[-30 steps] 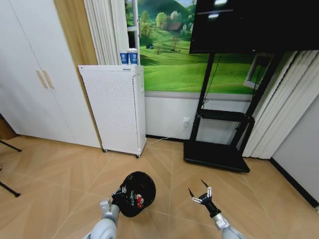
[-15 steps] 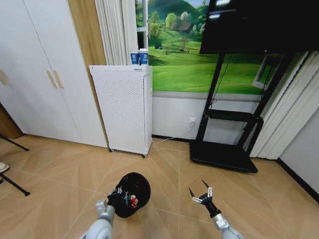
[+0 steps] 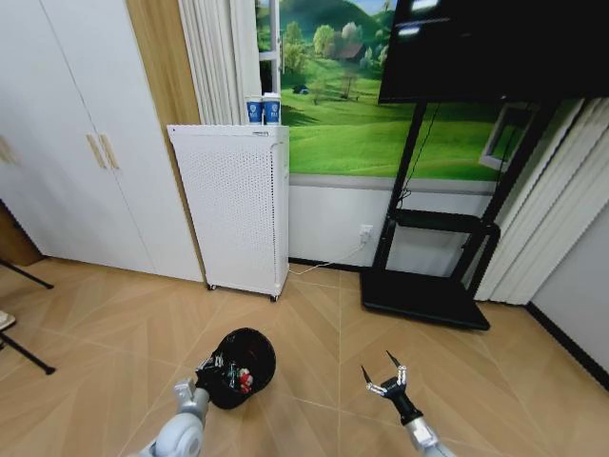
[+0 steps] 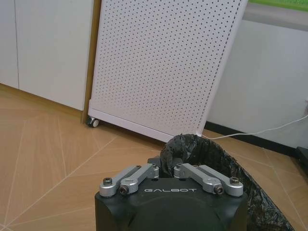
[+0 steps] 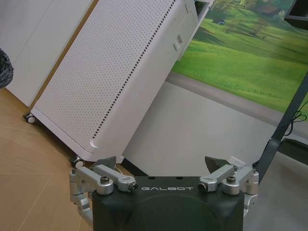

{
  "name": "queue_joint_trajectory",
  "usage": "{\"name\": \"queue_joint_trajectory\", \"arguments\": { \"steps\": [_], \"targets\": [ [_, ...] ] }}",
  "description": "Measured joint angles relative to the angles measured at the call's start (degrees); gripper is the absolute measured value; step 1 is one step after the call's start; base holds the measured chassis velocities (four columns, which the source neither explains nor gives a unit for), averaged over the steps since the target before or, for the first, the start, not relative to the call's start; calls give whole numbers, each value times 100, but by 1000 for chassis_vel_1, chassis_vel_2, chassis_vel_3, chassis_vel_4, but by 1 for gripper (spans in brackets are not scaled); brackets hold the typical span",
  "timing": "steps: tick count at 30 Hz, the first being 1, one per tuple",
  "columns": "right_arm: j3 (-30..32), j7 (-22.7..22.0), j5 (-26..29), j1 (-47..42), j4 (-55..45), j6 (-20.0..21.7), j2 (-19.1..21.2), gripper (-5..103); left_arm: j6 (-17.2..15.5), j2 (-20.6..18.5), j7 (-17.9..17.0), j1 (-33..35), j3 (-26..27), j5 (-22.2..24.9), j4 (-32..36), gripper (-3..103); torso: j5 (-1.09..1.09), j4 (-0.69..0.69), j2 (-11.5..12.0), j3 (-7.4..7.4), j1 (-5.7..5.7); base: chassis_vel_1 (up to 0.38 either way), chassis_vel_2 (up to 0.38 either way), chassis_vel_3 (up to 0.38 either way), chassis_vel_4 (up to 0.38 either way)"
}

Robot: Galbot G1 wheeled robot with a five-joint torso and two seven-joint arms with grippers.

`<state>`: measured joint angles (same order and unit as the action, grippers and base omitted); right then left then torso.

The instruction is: Pick up the trash bin and place the garbage on the floor into it.

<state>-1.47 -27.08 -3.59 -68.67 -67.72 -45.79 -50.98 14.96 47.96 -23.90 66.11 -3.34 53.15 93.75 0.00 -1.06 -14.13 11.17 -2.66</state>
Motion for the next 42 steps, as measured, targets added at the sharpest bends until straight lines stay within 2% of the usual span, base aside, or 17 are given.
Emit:
{"name": "queue_joint_trajectory", "arguments": {
  "steps": [4,16,24,26,42],
  "targets": [
    [16,6,39,-86,-12,-1,-25,100,68,92,210,-173,-21,41,-219,8,0,-2,0,0,0,0,0,0,0],
    [-127,13,78,-11,55,-1,-72,100,214,303,512,-285,-1,33,-560,8,1,0,0,0,0,0,0,0,0],
    [-228,26,104,30,126,-2,-108,100,326,573,729,-362,15,-47,-934,8,0,-1,0,0,0,0,0,0,0],
    [-333,72,150,87,173,-3,-121,100,399,716,873,-432,18,-112,-1129,8,0,-1,0,0,0,0,0,0,0],
    [-656,132,288,371,437,-6,-211,100,421,1026,842,-498,-118,-258,-1329,8,1,-1,-1,0,-1,0,0,0,0]
  ]
}}
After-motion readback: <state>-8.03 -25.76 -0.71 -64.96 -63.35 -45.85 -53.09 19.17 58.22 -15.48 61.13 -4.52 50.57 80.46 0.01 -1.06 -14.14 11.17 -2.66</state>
